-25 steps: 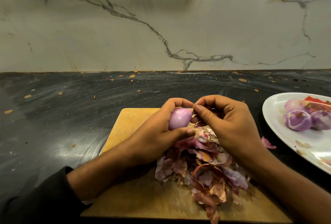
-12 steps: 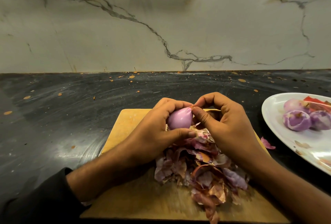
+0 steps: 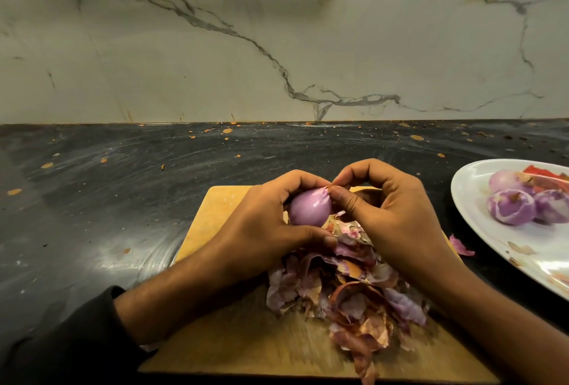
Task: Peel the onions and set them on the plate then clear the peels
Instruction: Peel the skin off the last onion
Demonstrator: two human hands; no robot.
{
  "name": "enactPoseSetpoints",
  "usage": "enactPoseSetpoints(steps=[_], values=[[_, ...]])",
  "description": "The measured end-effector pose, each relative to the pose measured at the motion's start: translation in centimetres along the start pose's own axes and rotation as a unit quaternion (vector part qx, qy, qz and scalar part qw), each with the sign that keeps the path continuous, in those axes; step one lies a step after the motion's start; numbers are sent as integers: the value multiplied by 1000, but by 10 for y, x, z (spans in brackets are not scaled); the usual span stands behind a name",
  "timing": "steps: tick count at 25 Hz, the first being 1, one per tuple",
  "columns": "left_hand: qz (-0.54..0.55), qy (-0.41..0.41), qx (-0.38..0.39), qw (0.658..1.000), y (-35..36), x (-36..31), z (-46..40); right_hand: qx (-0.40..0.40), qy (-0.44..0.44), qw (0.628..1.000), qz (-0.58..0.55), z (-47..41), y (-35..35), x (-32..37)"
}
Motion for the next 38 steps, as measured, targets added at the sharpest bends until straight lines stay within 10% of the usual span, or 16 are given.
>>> enactPoseSetpoints(steps=[30,38], values=[[-45,86,-53,994,-10,-2,-1,43,-6,987,157,0,-3,0],[67,26,-65,995,-14,8,-5,32,17,999,13,-2,-5,-3]])
Point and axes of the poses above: each hand's wrist, its own z-axis away from the middle knuckle, its own y-axis out of the palm, x = y × z, the point moved 6 cm from there along -z, towards the middle knuckle, and after that the axes turned 4 degrees about z, right-handed, at the moved point
